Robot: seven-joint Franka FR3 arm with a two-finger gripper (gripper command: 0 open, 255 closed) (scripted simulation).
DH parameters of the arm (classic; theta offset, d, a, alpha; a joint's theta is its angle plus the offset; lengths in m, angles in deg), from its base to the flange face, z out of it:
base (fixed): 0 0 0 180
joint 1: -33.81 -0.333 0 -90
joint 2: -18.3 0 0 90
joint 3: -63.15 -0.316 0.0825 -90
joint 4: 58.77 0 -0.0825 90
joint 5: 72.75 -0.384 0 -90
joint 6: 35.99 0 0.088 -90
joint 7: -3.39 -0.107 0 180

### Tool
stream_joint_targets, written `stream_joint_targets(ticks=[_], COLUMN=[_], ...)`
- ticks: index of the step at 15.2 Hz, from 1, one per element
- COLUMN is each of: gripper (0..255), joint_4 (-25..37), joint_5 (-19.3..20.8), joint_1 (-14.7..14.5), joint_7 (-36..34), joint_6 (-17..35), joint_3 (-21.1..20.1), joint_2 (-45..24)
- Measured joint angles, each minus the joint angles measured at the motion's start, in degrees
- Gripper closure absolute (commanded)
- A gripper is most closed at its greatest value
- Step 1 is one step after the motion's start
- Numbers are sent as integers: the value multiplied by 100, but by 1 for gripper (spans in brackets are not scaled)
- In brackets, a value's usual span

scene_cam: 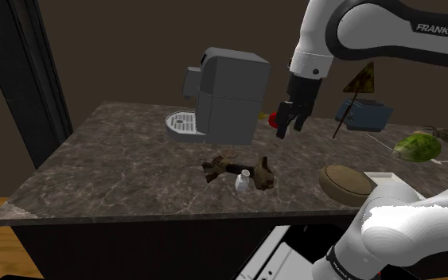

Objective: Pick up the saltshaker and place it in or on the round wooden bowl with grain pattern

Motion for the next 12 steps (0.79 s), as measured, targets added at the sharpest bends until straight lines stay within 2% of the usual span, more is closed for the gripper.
stream_joint_targets(ticks=[3,7,12], gripper=[0,0,0], joint_4=[-218,-917,-1479], joint_5=[42,143,335], joint_1=[-21,-93,-128], joint_7=[75,252,467], joint_6=[278,1235,2597], joint_3=[-16,-96,-186], joint_2=[-1,-58,-581])
